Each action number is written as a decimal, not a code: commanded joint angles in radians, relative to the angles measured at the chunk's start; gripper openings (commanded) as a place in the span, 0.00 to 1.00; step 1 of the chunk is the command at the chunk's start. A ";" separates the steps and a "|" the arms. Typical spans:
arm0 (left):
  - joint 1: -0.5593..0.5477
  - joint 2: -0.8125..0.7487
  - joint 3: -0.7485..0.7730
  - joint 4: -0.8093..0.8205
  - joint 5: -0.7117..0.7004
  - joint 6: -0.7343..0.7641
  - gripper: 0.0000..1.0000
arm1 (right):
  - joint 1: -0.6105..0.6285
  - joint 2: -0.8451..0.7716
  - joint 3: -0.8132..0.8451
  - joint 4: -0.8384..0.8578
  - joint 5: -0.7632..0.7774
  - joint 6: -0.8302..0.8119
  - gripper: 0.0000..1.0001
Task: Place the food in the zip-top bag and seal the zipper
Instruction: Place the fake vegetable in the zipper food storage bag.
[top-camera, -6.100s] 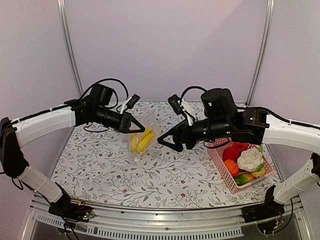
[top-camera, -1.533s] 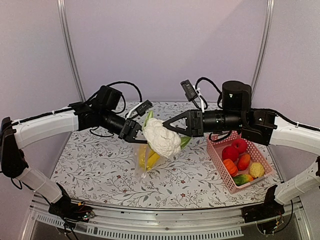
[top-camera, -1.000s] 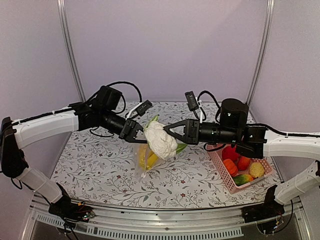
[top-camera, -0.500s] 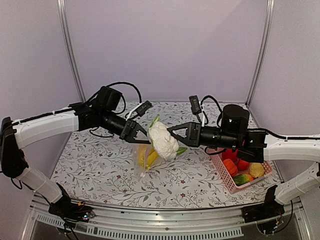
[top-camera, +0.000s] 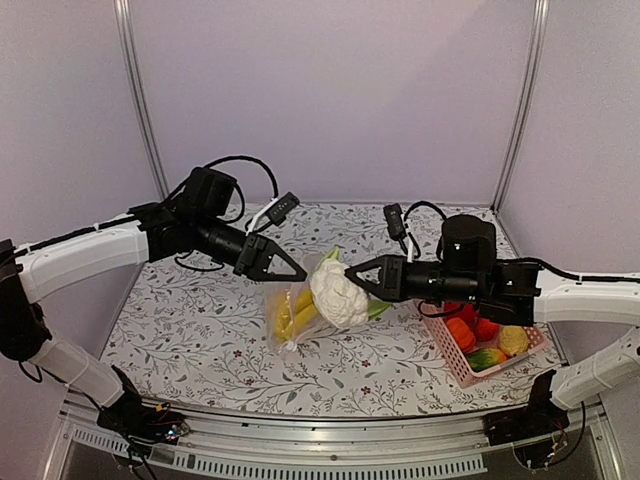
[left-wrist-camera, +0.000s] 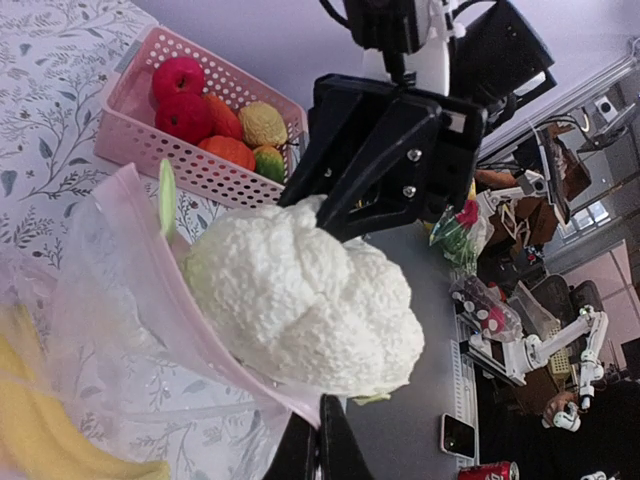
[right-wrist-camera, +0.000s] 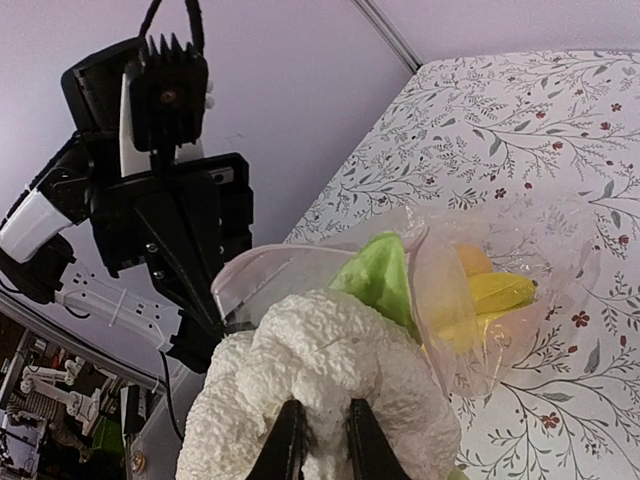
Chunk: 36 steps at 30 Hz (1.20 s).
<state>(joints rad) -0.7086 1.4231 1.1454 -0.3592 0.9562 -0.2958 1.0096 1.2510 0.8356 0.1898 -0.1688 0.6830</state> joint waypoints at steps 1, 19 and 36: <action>-0.003 -0.024 0.001 0.045 0.030 0.009 0.00 | 0.002 0.016 0.012 -0.152 0.045 -0.027 0.00; -0.018 0.020 -0.001 0.048 0.034 -0.003 0.00 | 0.083 0.202 0.325 -0.377 0.202 -0.019 0.00; -0.032 0.027 0.008 0.018 0.002 0.014 0.00 | 0.129 0.378 0.534 -0.498 0.342 0.081 0.00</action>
<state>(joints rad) -0.7136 1.4391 1.1454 -0.3401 0.9501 -0.2993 1.1164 1.5620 1.3113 -0.3225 0.1295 0.7265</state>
